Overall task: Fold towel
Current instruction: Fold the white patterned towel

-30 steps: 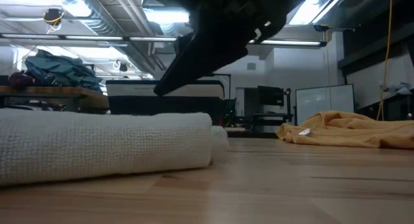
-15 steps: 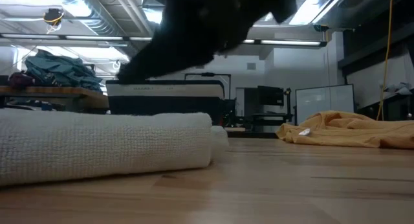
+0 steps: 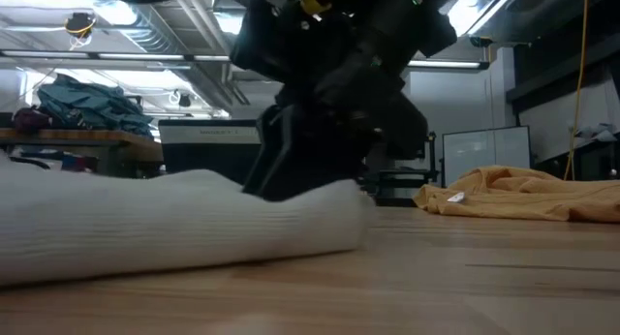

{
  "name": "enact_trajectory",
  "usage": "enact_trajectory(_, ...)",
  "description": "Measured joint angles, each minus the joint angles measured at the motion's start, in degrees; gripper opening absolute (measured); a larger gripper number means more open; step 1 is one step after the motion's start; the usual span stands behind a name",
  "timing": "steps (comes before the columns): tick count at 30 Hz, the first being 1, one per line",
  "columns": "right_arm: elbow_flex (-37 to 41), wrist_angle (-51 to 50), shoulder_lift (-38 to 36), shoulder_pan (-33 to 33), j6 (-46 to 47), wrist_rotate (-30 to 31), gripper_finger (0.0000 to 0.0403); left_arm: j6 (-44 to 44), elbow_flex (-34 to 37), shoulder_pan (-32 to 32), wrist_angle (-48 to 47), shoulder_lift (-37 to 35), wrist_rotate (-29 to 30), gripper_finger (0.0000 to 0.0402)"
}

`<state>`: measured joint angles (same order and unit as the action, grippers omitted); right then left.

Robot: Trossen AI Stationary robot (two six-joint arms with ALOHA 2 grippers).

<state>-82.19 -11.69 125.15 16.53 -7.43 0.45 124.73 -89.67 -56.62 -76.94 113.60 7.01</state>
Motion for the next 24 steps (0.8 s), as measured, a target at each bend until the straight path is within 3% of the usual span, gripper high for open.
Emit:
enact_trajectory(19, 0.57, -32.34, -7.54, -0.09, 1.22, 7.67, 0.0214, -1.41, 0.0, -1.56, -0.16, 0.0, 0.44, 0.0001)
enact_trajectory(24, 0.68, -35.36, -8.88, 0.0, 2.57, 7.65, 0.0214, -2.82, 0.02, -1.56, 0.12, 0.0, 5.66, 0.0001)
